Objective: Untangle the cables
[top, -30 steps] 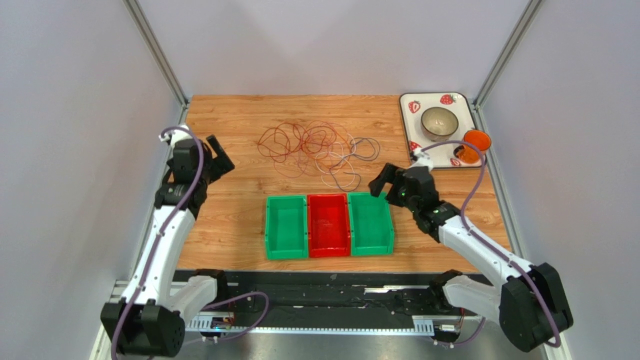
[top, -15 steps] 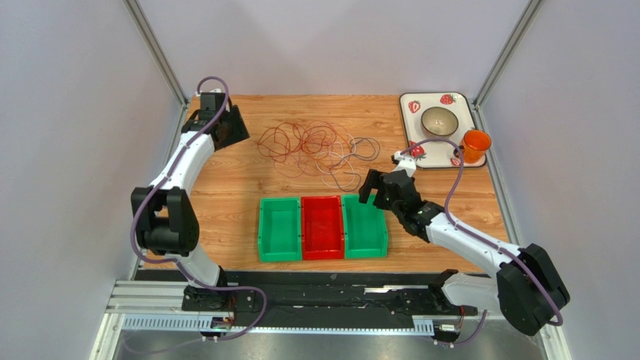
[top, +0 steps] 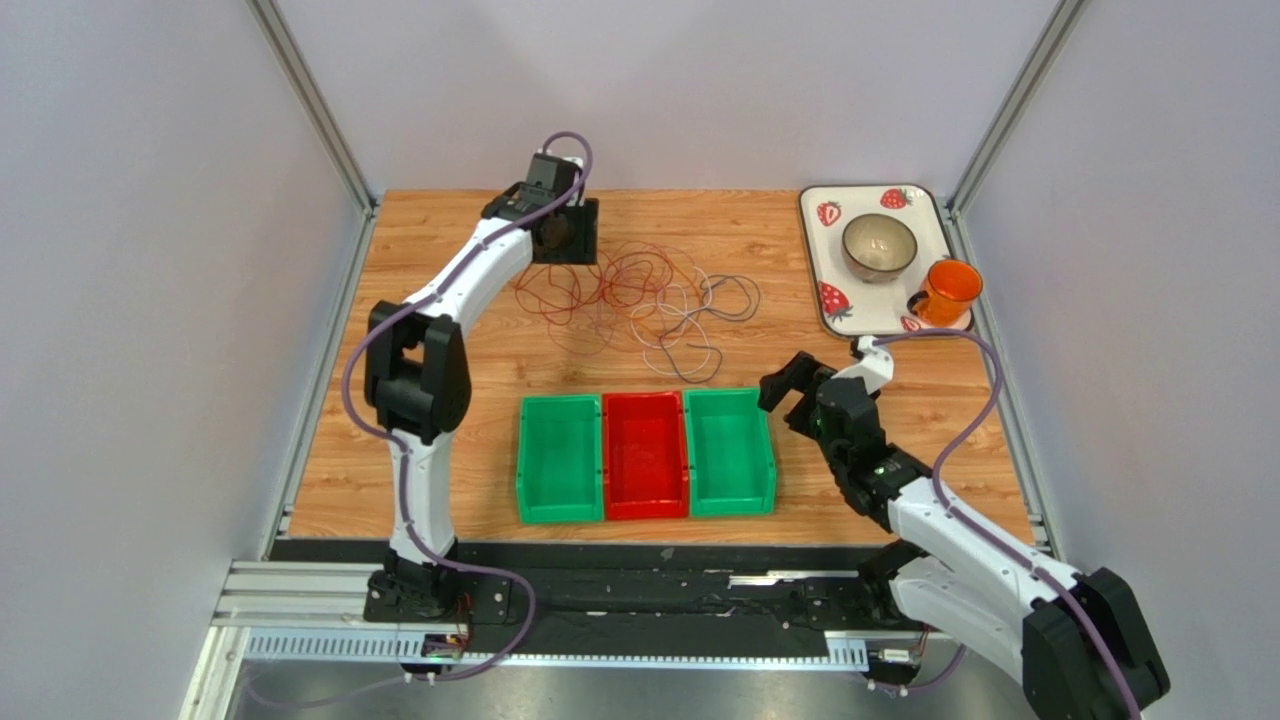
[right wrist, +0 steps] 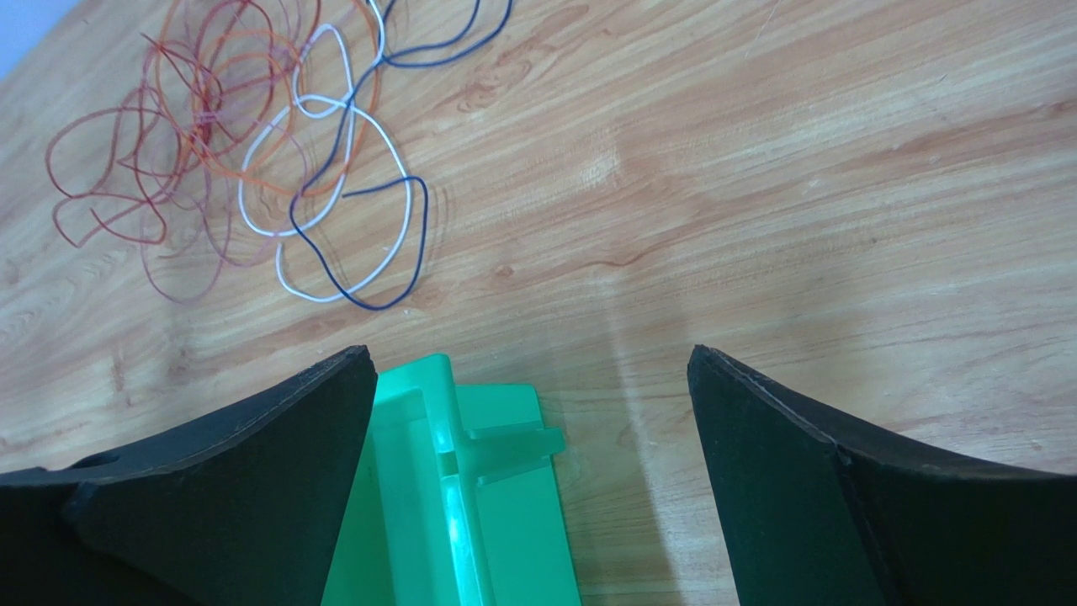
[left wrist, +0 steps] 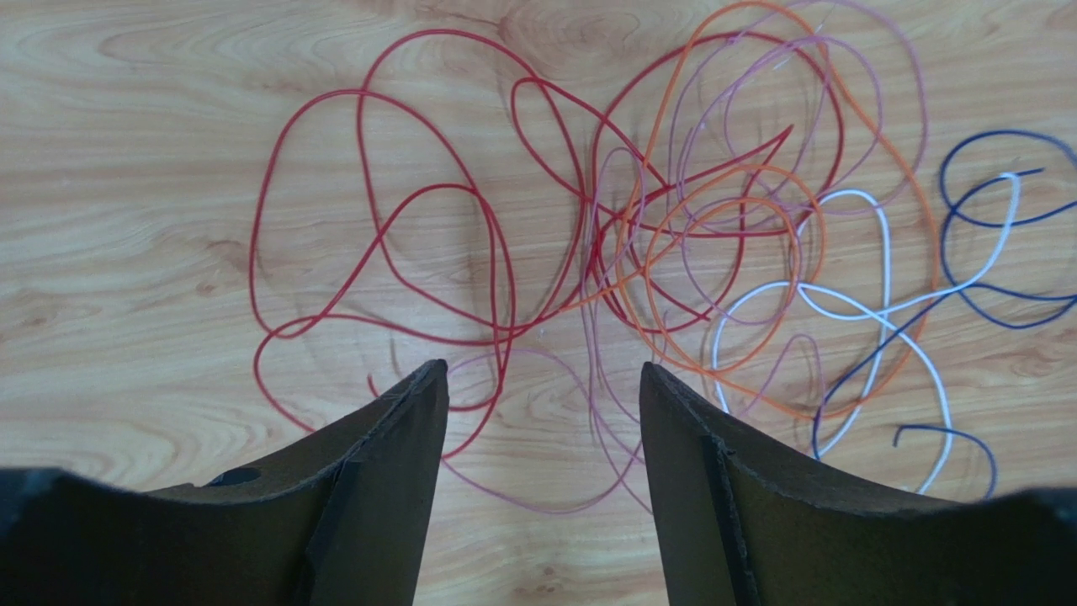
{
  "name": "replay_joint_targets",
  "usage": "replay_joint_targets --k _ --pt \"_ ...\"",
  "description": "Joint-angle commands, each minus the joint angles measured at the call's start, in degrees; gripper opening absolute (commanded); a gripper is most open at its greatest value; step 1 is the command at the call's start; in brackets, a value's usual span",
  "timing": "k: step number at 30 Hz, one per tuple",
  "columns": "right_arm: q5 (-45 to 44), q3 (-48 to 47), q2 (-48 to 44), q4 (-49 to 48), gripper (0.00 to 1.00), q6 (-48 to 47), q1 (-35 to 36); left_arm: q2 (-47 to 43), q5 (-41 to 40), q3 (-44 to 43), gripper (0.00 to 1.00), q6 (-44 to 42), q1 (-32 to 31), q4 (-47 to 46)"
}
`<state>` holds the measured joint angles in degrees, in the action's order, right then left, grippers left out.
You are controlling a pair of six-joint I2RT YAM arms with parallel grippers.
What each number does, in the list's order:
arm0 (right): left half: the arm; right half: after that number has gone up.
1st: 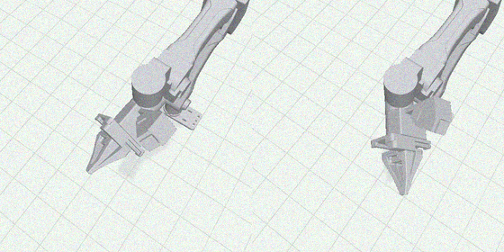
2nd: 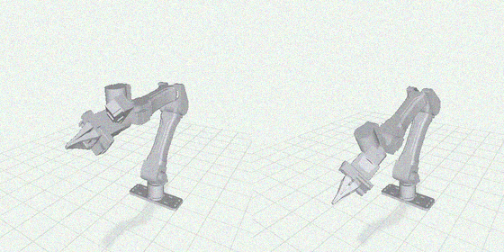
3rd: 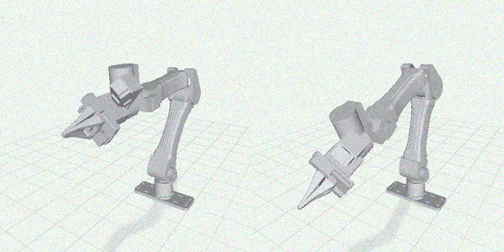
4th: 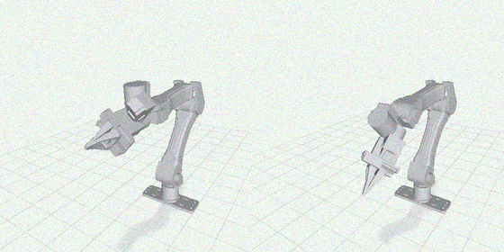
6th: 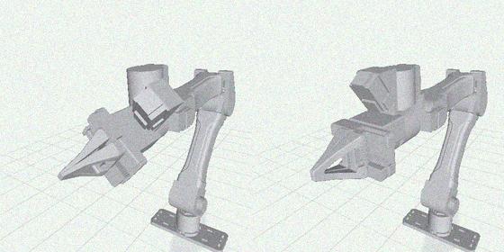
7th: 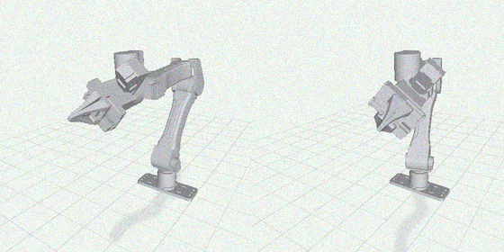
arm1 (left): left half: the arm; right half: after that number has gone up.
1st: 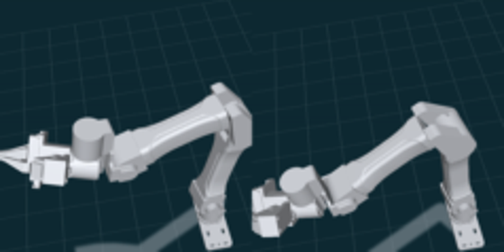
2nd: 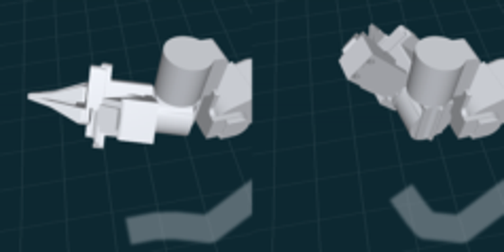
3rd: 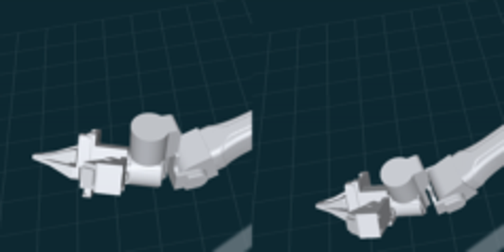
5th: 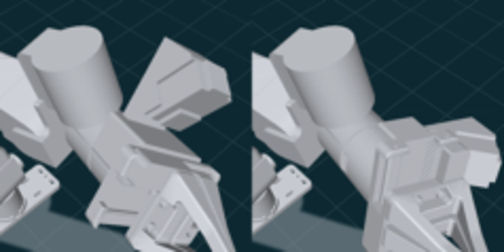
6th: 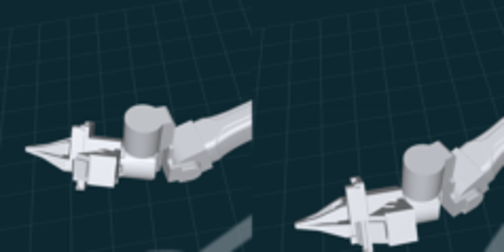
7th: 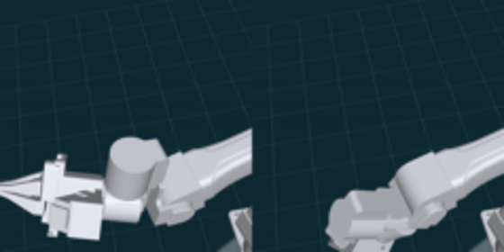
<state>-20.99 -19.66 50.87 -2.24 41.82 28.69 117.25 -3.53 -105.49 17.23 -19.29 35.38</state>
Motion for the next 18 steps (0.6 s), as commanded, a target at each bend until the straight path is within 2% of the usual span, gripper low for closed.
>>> replay_joint_targets --k 1,7,18 --pt "1.48 -3.63 3.44 -3.39 1.0 0.1 -0.39 7.1 -1.21 -11.36 0.65 -7.02 -2.59 3.02" --pt "2.18 -3.37 3.54 -3.91 1.0 0.01 -0.56 19.5 -3.42 -28.95 0.61 -10.72 -3.04 10.58" --pt "3.06 -3.54 4.24 -4.62 0.98 -0.25 -0.65 23.28 0.1 -32.75 0.59 -13.45 -3.39 7.34"
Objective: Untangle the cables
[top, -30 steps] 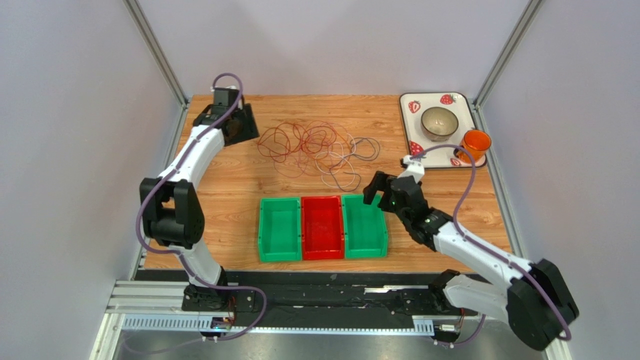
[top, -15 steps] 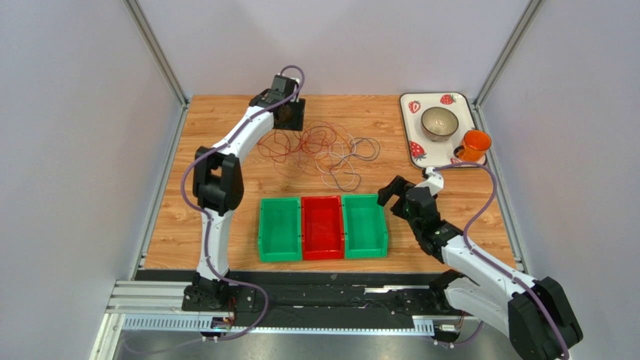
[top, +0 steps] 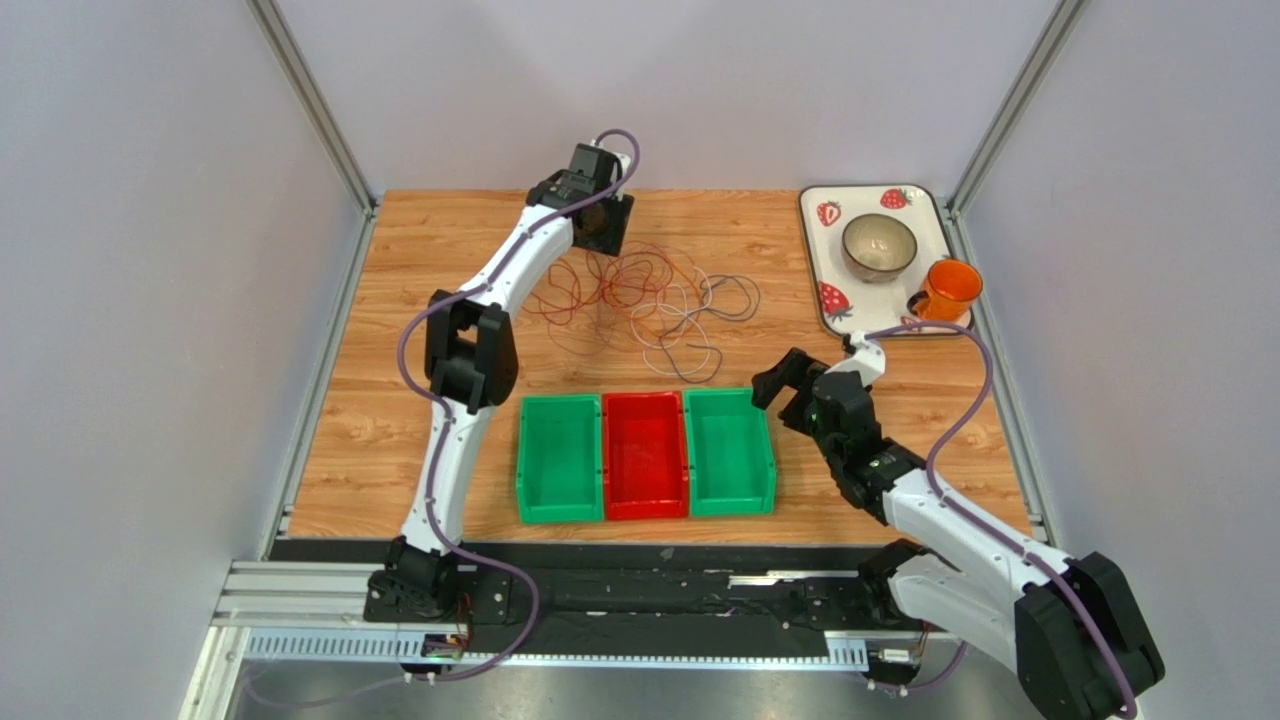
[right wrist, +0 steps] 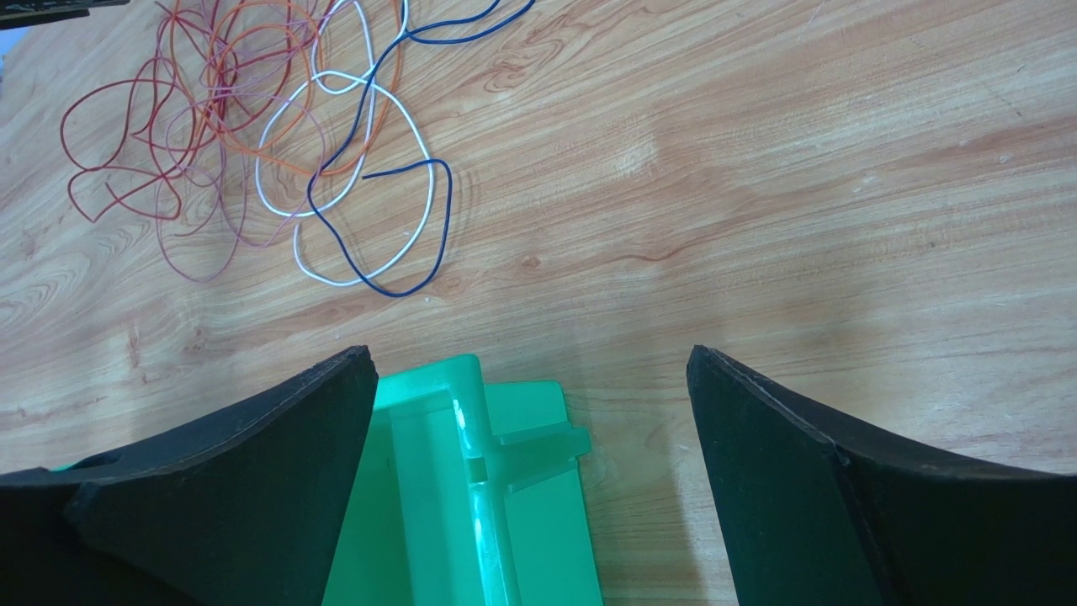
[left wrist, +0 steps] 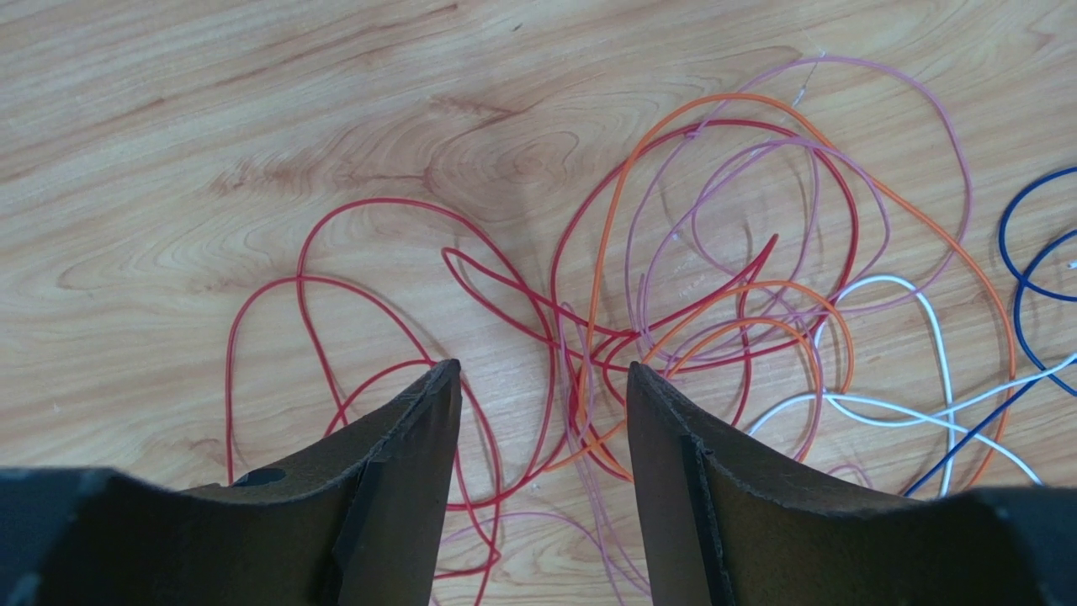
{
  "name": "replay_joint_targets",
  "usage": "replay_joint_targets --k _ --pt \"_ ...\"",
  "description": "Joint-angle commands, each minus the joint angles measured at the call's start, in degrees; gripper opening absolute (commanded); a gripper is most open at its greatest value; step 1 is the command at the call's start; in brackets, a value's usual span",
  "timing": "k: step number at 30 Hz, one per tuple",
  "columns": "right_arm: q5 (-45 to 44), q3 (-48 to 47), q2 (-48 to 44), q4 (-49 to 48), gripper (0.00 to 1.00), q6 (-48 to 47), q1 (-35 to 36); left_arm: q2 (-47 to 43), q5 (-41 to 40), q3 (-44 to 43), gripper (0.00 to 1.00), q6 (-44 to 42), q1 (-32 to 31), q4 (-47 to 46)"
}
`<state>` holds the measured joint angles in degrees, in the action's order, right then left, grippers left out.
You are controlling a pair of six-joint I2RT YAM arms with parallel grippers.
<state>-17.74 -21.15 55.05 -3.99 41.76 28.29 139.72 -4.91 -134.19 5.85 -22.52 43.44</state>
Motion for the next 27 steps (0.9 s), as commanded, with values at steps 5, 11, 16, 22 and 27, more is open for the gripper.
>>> replay_joint_targets --k 5,11,16,22,27 --pt "0.07 -2.06 0.24 -2.95 0.98 -0.19 -0.43 2.57 2.44 -5.55 0.59 -4.0 -0.94 -2.57" --pt "0.42 -2.06 0.41 -3.31 0.98 -0.54 -0.34 4.95 5.95 -6.61 0.58 -4.18 -0.94 -3.54" --pt "0.77 -2.14 0.76 -3.48 0.98 -0.62 -0.34 6.18 4.99 -6.7 0.56 -3.04 -0.94 -3.98" --pt "1.3 -2.14 0.85 -3.74 0.98 -0.89 -0.52 6.71 4.99 -6.7 0.49 -2.6 -0.94 -4.59" --pt "1.39 -2.32 1.12 -3.75 0.97 -0.89 -0.43 6.44 4.99 -6.61 0.45 -2.6 -0.94 -5.21"
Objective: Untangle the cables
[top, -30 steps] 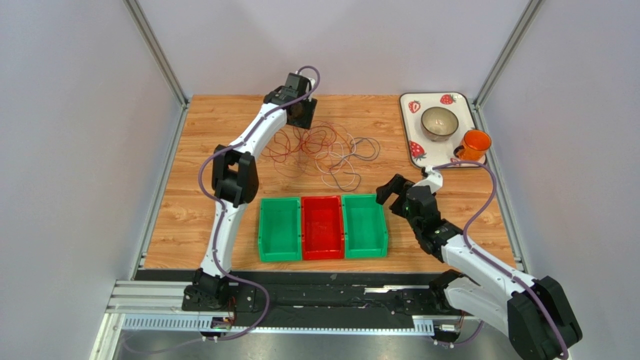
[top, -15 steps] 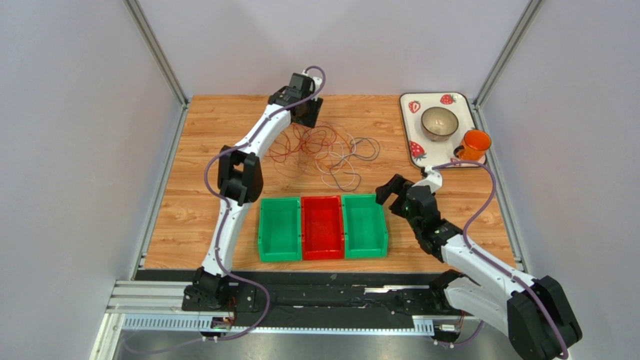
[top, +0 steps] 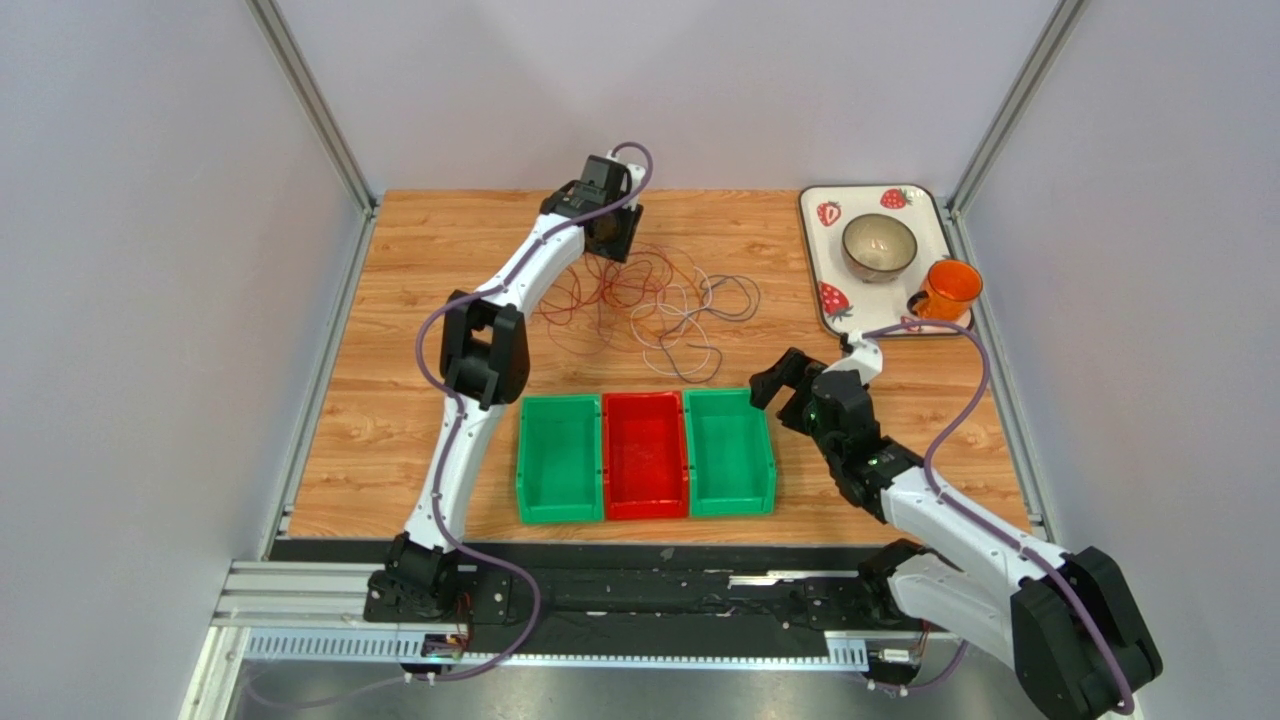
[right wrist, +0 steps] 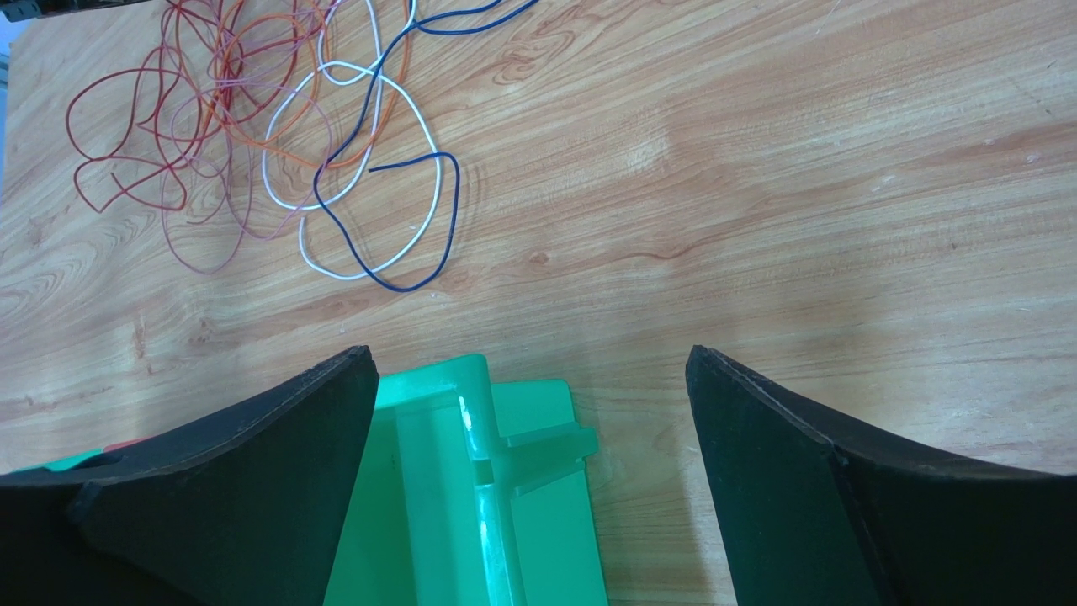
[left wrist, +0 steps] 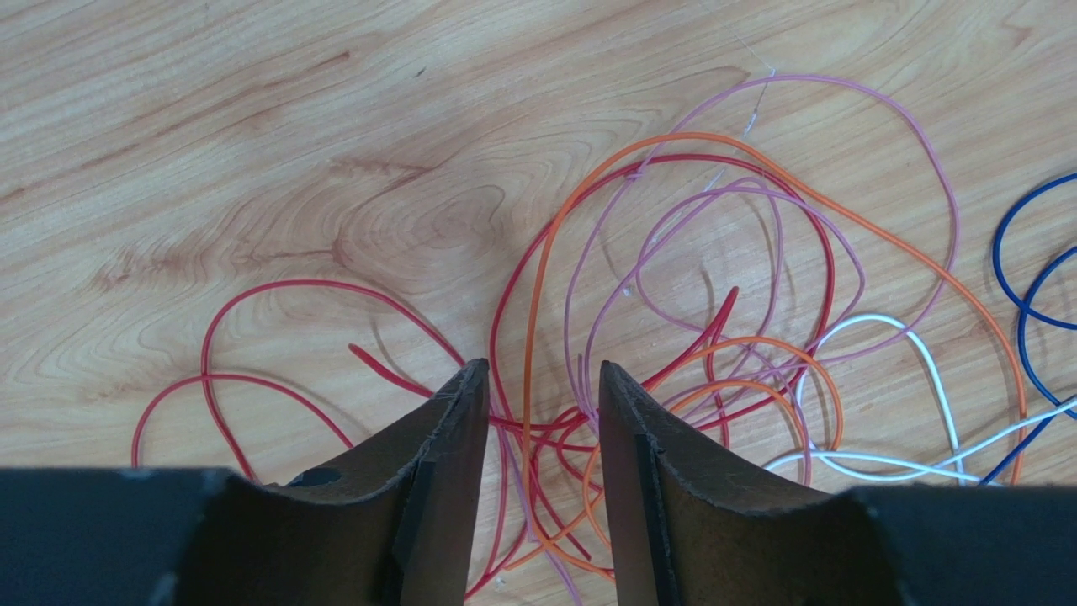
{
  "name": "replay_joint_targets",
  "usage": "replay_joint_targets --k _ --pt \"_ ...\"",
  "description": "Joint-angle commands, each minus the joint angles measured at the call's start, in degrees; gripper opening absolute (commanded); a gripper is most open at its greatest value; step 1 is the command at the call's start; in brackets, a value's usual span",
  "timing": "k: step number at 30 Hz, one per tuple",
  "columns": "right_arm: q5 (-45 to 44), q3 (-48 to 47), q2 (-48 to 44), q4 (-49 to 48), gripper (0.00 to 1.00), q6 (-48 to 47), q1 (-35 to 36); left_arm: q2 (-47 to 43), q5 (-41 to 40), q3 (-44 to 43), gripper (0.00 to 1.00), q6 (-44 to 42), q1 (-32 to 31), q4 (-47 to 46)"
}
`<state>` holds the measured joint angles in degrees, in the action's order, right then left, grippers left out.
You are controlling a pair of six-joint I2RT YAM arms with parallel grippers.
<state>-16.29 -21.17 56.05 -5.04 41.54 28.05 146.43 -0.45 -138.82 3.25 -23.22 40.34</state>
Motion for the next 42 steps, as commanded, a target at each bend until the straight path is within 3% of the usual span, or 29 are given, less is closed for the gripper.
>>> replay_joint_targets --k 1,38,41,42 --pt "0.03 -2.39 0.2 -2.7 0.97 -0.76 -0.19 -0.27 0.54 -1.89 0.42 -0.08 -0.24 -2.1" --pt "0.47 -2.56 0.55 -2.7 0.97 -0.67 -0.46 2.1 -2.89 -2.5 0.34 2.03 -0.24 -0.44" --pt "0.56 -2.47 0.55 -2.78 0.97 -0.67 -0.54 2.28 -2.72 -2.5 0.24 2.55 -0.24 0.09" --pt "0.56 -2.47 0.55 -2.78 0.97 -0.76 -0.54 2.02 -2.98 -2.24 0.14 2.73 -0.24 -0.08"
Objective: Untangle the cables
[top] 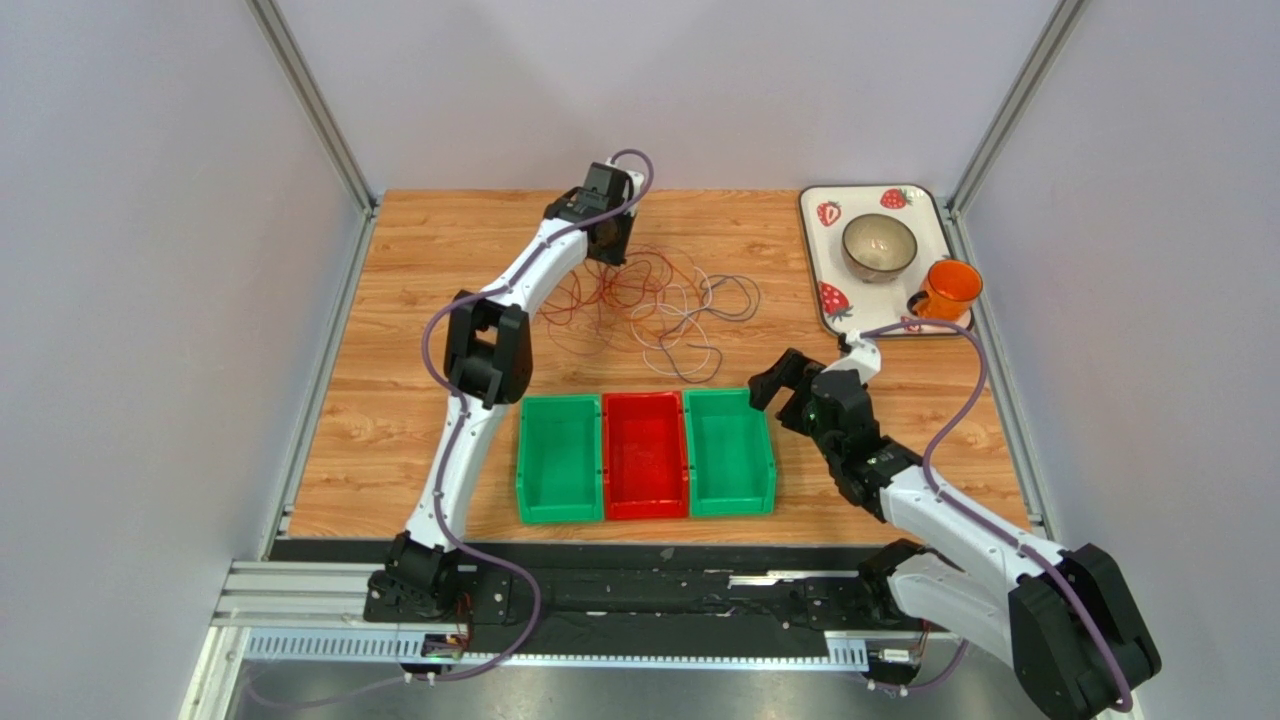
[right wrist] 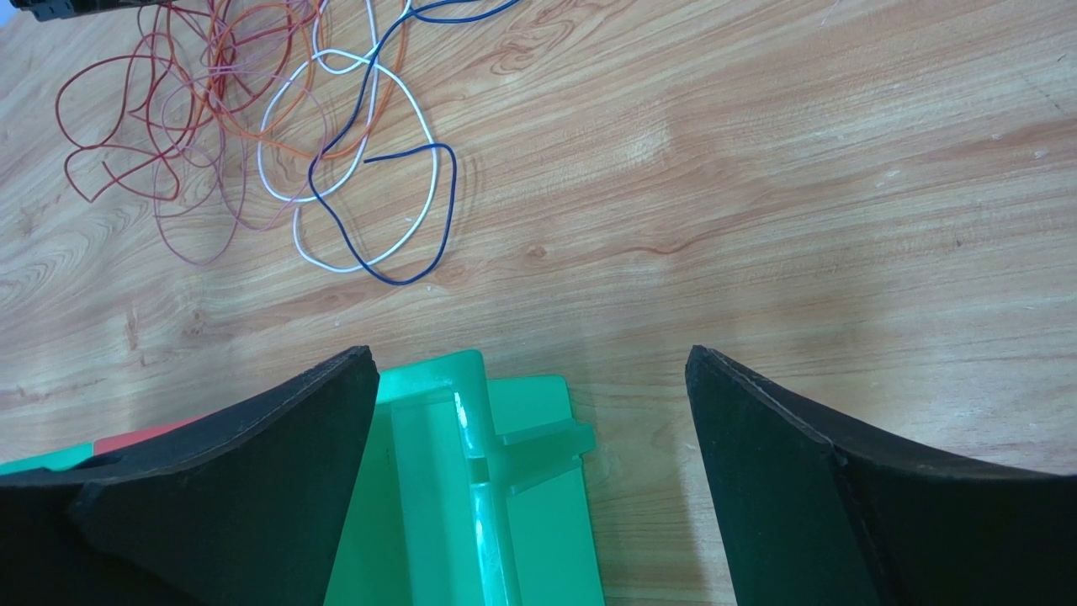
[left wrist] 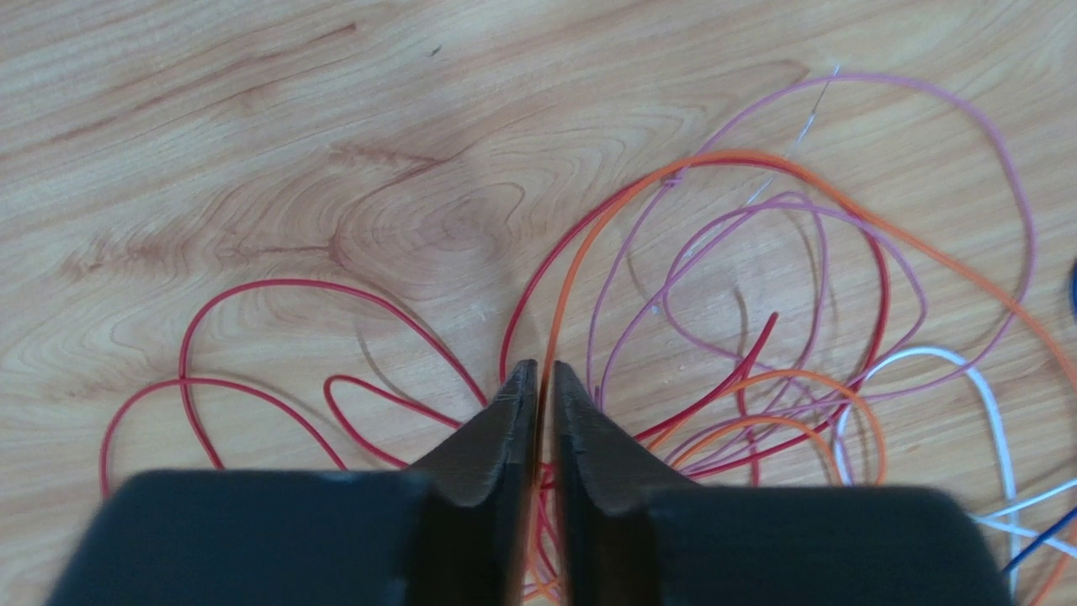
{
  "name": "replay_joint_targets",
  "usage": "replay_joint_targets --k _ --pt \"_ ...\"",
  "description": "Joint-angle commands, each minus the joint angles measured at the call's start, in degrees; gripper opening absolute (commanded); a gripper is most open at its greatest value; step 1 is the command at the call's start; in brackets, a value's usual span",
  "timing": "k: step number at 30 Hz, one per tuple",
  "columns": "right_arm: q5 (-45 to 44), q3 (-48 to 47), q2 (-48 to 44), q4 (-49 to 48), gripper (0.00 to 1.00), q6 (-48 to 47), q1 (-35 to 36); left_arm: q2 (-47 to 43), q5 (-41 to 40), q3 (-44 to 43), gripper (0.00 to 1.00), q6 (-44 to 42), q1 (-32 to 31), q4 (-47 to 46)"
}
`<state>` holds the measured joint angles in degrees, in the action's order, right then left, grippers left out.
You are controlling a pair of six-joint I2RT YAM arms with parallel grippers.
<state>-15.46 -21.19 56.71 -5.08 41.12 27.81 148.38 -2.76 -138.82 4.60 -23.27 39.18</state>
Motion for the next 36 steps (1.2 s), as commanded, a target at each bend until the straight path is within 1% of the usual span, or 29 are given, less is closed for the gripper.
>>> replay_joint_targets --k 1,2,6,11,15,19,22,23,27,31,36 --pt "-0.18 -2.45 -0.11 -2.74 0.97 -0.34 -0.3 -0.28 -0.75 -1.98 0.08 1.38 -0.2 0.55" --pt "-0.18 -2.45 -0.11 -2.83 0.97 -0.34 -0.39 -0.45 -0.84 -2.32 0.0 1.46 -0.2 0.55" --pt "0.08 -2.45 -0.02 -3.18 0.97 -0.43 -0.3 -3.08 -2.07 -3.56 0.0 1.55 -0.2 0.37" --pt "0.26 -2.45 0.07 -3.27 0.97 -0.61 -0.39 -8.88 -2.6 -6.72 0.0 1.55 -0.2 1.43" --pt "0.26 -2.45 -0.02 -3.18 0.97 -0.52 -0.3 -16.6 -2.24 -6.9 0.0 0.68 -0.55 -0.32" --pt "0.17 -2.63 0.07 -2.92 0.97 -0.43 -0.39 -23.29 -3.12 -5.84 0.0 -3.01 -3.18 -4.02" --pt "0.08 -2.8 0.16 -2.74 0.97 -0.43 -0.39 -27.52 -6.01 -7.16 0.0 -4.51 -5.12 -6.3" --pt "0.08 -2.8 0.16 -2.57 0.97 -0.34 -0.3 -29.35 -6.29 -7.68 0.0 -5.82 -5.56 -7.18" --pt "0.0 -2.98 0.33 -2.3 0.97 -0.34 -0.39 -34.28 -7.87 -9.27 0.0 -6.53 -7.93 -9.82" --pt "0.0 -3.15 0.42 -2.04 0.97 -0.34 -0.3 -39.82 -9.27 -6.2 0.0 -6.97 -9.78 -15.86" --pt "0.08 -3.33 0.6 -1.95 0.97 -0.43 -0.3 -46.41 -13.93 1.44 0.0 -8.82 -10.57 -20.36"
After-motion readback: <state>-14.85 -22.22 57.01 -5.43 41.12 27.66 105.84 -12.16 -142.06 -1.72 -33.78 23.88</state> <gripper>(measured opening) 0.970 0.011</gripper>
